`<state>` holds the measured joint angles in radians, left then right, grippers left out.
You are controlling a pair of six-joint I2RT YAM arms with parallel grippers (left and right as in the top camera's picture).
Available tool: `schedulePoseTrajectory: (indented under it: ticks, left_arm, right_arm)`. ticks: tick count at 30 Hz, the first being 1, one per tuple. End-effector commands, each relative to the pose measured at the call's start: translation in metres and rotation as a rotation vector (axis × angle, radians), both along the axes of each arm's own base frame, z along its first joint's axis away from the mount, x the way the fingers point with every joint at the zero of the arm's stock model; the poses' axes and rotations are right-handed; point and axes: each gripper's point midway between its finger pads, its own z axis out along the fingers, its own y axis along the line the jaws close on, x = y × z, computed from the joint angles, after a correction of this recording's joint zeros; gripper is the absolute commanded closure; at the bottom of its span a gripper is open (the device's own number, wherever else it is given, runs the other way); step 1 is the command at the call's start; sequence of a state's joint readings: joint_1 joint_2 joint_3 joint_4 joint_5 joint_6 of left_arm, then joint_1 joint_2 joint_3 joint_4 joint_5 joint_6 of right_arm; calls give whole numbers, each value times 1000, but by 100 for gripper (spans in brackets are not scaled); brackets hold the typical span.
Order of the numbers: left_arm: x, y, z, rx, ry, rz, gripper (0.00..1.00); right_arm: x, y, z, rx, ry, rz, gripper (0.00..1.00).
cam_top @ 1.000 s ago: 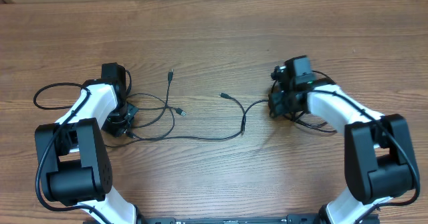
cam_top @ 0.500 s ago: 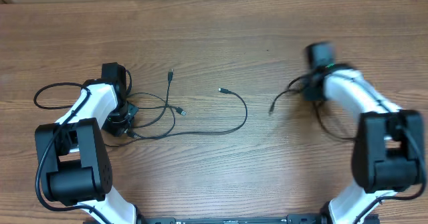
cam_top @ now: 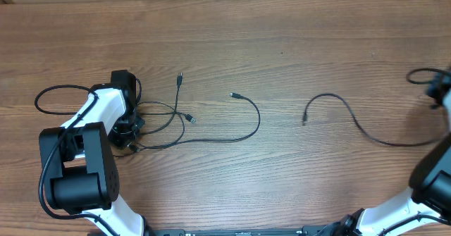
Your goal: Untangle cables
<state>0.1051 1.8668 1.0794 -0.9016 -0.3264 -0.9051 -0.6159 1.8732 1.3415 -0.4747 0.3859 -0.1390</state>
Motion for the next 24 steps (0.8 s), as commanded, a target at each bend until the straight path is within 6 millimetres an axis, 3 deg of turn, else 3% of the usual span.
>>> schedulePoseTrajectory:
  ticks: [1, 4, 5, 9, 10, 11, 14, 16, 19, 24]
  left_arm:
    - [-11, -5, -10, -36, 49, -8, 89]
    - [-10, -10, -12, -65, 46, -4, 90]
    - [-10, -11, -12, -74, 45, -2, 90]
    - [-10, -16, -13, -98, 41, 2, 89]
    - [-10, -16, -13, -98, 41, 2, 87]
    - [-10, -16, -13, -98, 41, 2, 85]
    - [-10, -16, -13, -98, 41, 1, 82]
    - [-10, -16, -13, -98, 43, 1, 82]
    - [-13, -16, -13, -100, 54, 1, 82]
    - [-16, -16, -12, -101, 70, 1, 81]
  right_arm:
    - [-34, -46, 18, -77, -10, -124, 96]
    - [-38, -59, 20, -37, -63, -92, 96]
    - [-35, -59, 18, -8, -94, -72, 91]
    - [-19, -45, 10, 80, -168, -34, 20]
    - [-12, -37, 7, 108, -180, -23, 6]
    - [-5, -28, 5, 134, -189, -5, 0]
    - [19, 2, 3, 184, -210, 39, 0]
    - [23, 19, 0, 187, -171, 17, 0]
    - [-9, 11, -3, 127, -157, -305, 0]
    - [-58, -6, -15, 193, -137, -499, 2]
